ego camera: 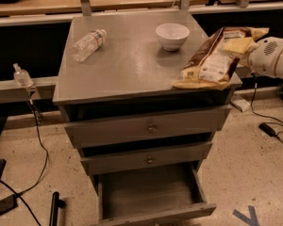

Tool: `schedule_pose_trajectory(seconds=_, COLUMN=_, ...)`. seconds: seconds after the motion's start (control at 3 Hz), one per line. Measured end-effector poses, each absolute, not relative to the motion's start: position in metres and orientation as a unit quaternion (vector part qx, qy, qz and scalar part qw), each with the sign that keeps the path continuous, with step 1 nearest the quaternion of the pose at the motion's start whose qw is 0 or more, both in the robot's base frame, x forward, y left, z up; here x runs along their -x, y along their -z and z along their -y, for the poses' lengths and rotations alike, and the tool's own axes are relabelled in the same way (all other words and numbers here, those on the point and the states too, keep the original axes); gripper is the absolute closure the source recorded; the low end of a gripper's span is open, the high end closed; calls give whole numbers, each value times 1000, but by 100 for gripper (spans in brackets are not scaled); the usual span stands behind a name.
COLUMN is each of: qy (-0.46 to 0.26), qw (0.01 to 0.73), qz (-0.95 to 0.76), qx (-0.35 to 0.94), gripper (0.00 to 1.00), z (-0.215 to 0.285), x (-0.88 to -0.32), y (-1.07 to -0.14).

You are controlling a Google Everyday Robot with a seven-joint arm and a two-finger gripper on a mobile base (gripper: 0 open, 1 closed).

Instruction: Pick brown chip bag from bottom drawer and place on counter

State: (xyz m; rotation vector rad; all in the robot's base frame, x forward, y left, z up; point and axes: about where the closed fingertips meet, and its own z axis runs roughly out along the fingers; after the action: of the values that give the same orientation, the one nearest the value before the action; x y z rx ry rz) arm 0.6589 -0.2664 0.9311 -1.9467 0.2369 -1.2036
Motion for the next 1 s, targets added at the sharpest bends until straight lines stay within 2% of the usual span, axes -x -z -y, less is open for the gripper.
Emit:
schedule_pose_trajectory(seconds=0.33, qy=469, qw=416, qz=-94, qx=773, gripper=15, z=259, x=-657, y=-923)
schedule_pose_trajectory(seconds=0.67, qy=470, qw=377, qz=-77, qx=794, gripper=0, z=269, x=-650, y=-909)
schedule_pose_trajectory(seconds=1.0, qy=474, qw=333, qz=-57, qx=813, gripper=0, z=280, x=-645, y=-898)
